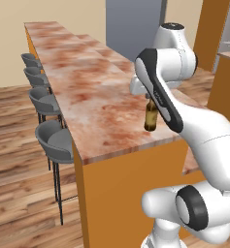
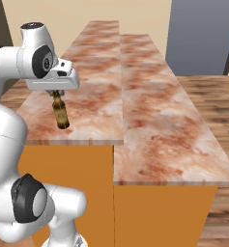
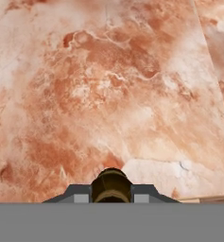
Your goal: Move the drinks to the dining counter.
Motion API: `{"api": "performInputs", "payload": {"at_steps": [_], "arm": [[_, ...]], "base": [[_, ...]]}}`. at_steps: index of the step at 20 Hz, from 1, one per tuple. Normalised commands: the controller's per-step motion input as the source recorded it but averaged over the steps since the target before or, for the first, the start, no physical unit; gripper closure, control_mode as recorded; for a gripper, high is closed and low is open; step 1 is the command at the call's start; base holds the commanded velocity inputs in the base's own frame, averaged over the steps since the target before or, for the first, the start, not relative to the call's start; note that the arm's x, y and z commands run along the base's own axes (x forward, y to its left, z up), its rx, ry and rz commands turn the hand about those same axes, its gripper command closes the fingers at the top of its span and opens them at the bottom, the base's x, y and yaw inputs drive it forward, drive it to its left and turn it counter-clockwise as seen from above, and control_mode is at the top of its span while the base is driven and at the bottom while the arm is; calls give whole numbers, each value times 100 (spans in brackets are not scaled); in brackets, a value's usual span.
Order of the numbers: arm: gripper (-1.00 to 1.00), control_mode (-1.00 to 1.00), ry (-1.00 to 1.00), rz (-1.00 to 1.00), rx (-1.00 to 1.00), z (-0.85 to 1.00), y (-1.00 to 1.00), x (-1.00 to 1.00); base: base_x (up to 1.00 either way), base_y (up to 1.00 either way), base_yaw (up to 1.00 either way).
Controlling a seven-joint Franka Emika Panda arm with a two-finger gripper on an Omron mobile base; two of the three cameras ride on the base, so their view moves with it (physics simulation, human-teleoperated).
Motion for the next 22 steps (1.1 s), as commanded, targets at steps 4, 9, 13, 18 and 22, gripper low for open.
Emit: {"api": "performInputs", "payload": {"at_steps": [4, 9, 13, 18, 22], "arm": [[100, -100, 0, 0, 0, -16, 0, 11], [100, -100, 0, 0, 0, -17, 0, 10], [100, -100, 0, 0, 1, -17, 0, 5], [100, -100, 0, 0, 1, -14, 0, 1], [100, -100, 0, 0, 1, -18, 0, 3]], "base": [[0, 0, 0], [0, 0, 0], [0, 0, 0], [0, 0, 0], [0, 0, 0]]}}
